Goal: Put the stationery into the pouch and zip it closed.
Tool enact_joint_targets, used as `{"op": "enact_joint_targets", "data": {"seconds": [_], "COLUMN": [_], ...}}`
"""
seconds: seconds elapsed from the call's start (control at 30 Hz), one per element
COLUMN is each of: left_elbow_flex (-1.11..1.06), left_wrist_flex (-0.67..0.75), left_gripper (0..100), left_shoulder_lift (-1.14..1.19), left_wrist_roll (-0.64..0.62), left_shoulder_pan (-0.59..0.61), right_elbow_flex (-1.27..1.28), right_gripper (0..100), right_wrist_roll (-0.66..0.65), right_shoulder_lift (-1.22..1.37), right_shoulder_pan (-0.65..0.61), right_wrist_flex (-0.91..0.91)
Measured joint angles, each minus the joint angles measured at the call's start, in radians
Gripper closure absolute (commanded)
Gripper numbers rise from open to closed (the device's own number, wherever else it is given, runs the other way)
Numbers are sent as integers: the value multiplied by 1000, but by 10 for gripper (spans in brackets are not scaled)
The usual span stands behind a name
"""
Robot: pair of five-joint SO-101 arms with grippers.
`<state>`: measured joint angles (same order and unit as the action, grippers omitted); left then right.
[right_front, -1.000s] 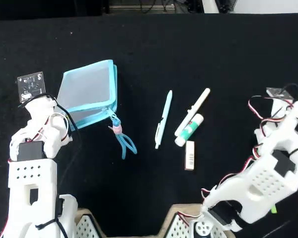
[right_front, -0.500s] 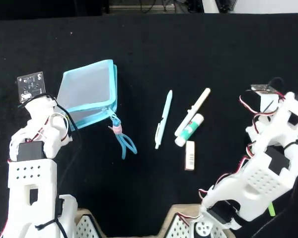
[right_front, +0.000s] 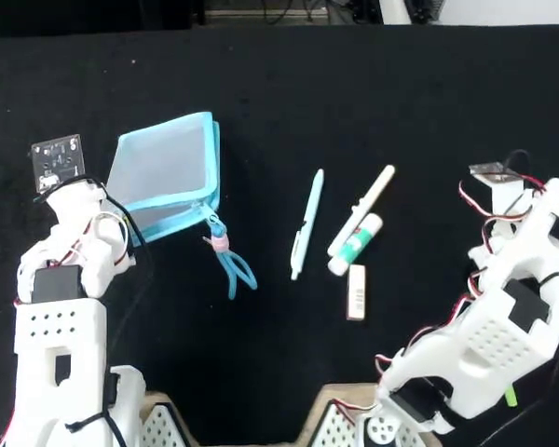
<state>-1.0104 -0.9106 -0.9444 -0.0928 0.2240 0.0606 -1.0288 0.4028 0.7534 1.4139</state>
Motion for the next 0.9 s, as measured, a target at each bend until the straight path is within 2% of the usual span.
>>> {"op": "enact_joint_targets", "data": {"seconds": [0.23, 0.4, 0.47, 0.53, 0.63, 0.77, 0.9], "left_elbow_flex": [-44, -146, -181, -212, -232, -232, -232], "left_wrist_flex": [0, -9, -8, -8, -8, -8, -8], "left_gripper": [970, 970, 970, 970, 970, 970, 970], "left_shoulder_lift": [-54, -232, -315, -388, -443, -456, -437], "left_wrist_roll": [0, -2, -2, -2, -2, -2, -2], "left_shoulder_pan": [0, 0, 0, 0, 0, 0, -2], "right_elbow_flex": [-3, -26, -26, -32, -52, -58, -121], "right_gripper": [858, 862, 904, 994, 991, 988, 988], "right_wrist_roll": [-5, 14, 43, 68, 121, 163, 175], "right_shoulder_lift": [61, 103, 103, 103, 106, 58, -92], "right_shoulder_pan": [38, 38, 34, 34, 35, 32, 32], "right_wrist_flex": [-83, -86, -86, -86, -92, -20, 147]}}
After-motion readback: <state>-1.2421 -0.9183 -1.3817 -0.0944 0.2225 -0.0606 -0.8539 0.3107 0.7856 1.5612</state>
